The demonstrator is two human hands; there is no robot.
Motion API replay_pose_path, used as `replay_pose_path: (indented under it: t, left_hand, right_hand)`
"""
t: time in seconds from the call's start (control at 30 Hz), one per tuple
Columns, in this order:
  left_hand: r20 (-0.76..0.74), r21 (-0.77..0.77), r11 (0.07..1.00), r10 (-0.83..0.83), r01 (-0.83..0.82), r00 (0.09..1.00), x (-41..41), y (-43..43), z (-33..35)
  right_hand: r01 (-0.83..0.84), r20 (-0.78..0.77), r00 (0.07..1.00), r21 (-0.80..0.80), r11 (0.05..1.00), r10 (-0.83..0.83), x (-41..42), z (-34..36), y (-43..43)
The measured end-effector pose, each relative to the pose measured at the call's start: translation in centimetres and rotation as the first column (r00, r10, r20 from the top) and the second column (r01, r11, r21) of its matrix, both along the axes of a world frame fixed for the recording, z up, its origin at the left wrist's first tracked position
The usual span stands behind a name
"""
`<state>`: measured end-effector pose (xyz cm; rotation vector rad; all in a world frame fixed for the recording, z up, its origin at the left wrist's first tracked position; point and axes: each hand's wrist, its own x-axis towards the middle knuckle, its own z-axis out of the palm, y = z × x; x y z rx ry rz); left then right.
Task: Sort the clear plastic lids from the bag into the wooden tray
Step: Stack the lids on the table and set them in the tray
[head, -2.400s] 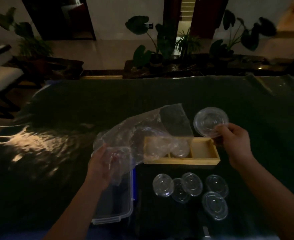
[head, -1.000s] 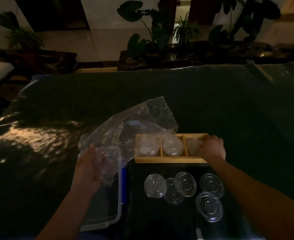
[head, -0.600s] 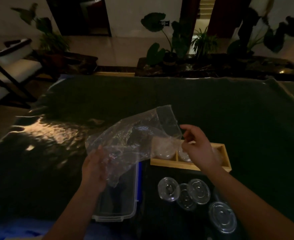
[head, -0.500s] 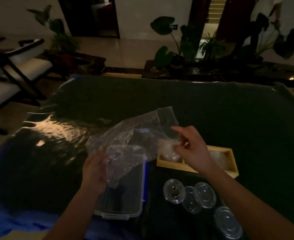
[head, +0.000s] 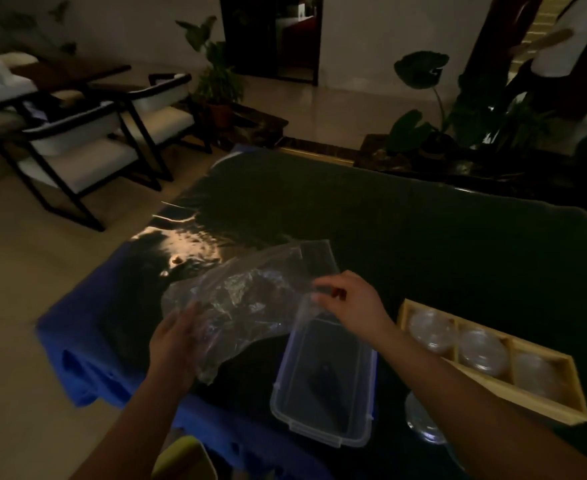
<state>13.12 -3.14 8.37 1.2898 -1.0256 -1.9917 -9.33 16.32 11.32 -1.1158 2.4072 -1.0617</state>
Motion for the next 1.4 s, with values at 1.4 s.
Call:
replay_pose_path:
  t: [1.4]
  left_hand:
    - [0.652, -0.643, 0.249, -0.318, 0.725, 0.688, -10.4, 13.8, 1.2]
  right_hand:
    - [0.457, 0.201, 0.875, -0.043, 0.888, -0.441, 1.3, -1.5, 16.2]
